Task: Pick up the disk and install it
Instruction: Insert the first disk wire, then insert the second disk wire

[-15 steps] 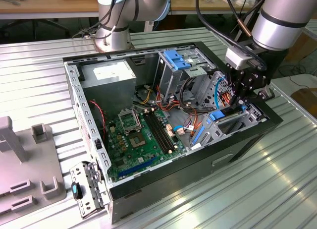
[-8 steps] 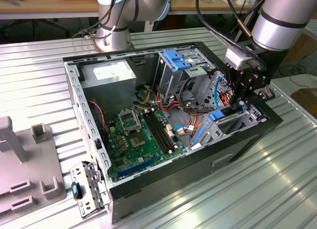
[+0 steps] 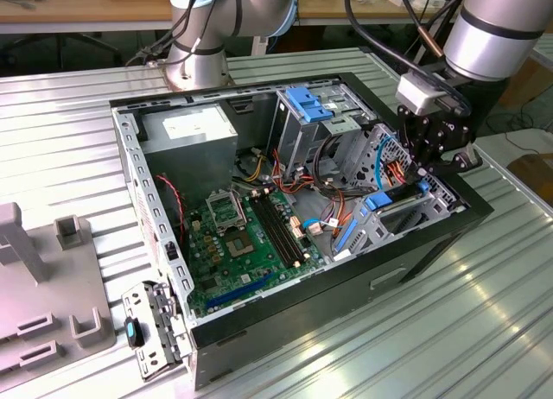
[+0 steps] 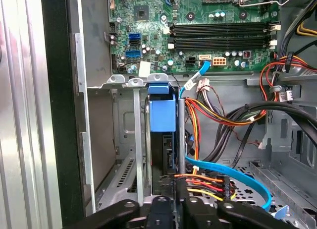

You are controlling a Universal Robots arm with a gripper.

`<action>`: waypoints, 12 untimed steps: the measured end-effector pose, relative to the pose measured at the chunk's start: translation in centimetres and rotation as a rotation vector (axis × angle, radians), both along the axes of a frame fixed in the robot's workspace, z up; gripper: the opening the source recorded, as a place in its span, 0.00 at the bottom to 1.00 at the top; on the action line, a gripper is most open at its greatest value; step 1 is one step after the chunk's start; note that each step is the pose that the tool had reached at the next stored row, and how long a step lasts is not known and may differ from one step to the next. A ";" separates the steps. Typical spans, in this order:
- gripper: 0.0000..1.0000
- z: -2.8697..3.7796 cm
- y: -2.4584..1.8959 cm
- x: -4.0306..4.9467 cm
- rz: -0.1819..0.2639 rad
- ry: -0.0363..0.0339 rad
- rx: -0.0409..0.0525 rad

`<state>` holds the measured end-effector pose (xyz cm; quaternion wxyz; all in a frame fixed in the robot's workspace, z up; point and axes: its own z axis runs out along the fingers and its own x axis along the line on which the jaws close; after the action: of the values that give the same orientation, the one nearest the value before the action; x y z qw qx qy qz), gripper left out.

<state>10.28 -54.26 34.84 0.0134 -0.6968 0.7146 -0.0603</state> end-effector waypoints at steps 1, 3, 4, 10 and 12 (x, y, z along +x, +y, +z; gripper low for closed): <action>0.11 0.01 0.00 0.00 0.000 0.0000 0.0000; 0.11 0.02 0.00 0.00 0.000 0.0000 -0.0001; 0.11 0.02 0.00 0.00 0.000 0.0000 -0.0001; 0.11 0.09 0.00 0.00 0.000 0.0000 -0.0001; 0.11 0.10 0.00 0.00 0.000 0.0000 -0.0001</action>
<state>10.27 -54.26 34.94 0.0133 -0.6968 0.7146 -0.0604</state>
